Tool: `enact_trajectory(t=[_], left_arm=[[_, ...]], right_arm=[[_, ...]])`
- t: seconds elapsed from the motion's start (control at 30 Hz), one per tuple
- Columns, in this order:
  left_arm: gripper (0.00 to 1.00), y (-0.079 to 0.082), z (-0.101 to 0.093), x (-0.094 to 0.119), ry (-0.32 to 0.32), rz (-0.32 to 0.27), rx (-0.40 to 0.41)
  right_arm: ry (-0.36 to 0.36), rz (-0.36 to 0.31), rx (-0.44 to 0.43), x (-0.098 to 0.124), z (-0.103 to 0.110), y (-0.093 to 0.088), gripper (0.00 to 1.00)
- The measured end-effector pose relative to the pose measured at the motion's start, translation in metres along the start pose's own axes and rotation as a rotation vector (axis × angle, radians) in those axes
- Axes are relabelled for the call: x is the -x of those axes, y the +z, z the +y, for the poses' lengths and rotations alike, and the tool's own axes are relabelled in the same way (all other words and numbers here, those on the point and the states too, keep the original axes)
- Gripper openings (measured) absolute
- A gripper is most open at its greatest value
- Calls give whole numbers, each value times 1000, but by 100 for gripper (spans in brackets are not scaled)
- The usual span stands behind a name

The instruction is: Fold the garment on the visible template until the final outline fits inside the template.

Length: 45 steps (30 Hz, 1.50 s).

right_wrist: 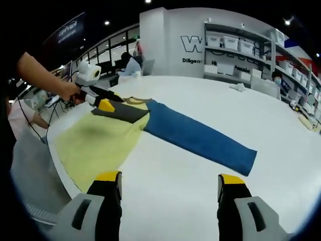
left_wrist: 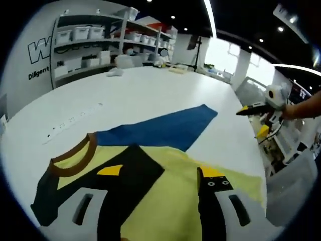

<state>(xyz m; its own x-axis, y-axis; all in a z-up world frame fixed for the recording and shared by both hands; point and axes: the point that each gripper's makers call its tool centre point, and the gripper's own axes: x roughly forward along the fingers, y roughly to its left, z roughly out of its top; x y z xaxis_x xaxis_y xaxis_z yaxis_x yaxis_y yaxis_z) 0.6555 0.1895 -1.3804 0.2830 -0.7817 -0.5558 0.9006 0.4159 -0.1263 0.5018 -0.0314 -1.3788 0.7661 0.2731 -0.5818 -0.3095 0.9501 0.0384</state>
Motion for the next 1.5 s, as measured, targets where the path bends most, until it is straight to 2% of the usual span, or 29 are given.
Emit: enact_trajectory(t=[0.07,0.13,0.3,0.43,0.6,0.87,1.07,1.27,1.5], left_arm=[[63,0,-1,3,2,-3,-36],[66,-1,-2,4,-3,-2,-30],[81,-6,-8,9,-17,12,-65],[83,-8,-12,16,-25,8,-68],[95,-12,-13,25,-29,-1,-54],[97,-15,-15,49,-13,-18,-58],[98,-24,-16,61,-1,-15,-46],[98,-25,-18,73,2,-22,-53],[98,-24,-19,88,15,-39,-39]], right_arm=[[-13,-1,-13,-1,-8,3,75],[-27,-11,-20,-1,-17,6,74],[-57,0,-34,-5,-37,8,70],[-85,6,-68,-8,-54,6,67],[-112,4,-105,-10,-71,4,64],[-156,35,-135,-19,-94,-2,57],[-165,44,-143,-27,-106,-1,52],[-183,67,-131,-33,-120,-1,48],[-255,115,-170,-40,-143,-11,37]])
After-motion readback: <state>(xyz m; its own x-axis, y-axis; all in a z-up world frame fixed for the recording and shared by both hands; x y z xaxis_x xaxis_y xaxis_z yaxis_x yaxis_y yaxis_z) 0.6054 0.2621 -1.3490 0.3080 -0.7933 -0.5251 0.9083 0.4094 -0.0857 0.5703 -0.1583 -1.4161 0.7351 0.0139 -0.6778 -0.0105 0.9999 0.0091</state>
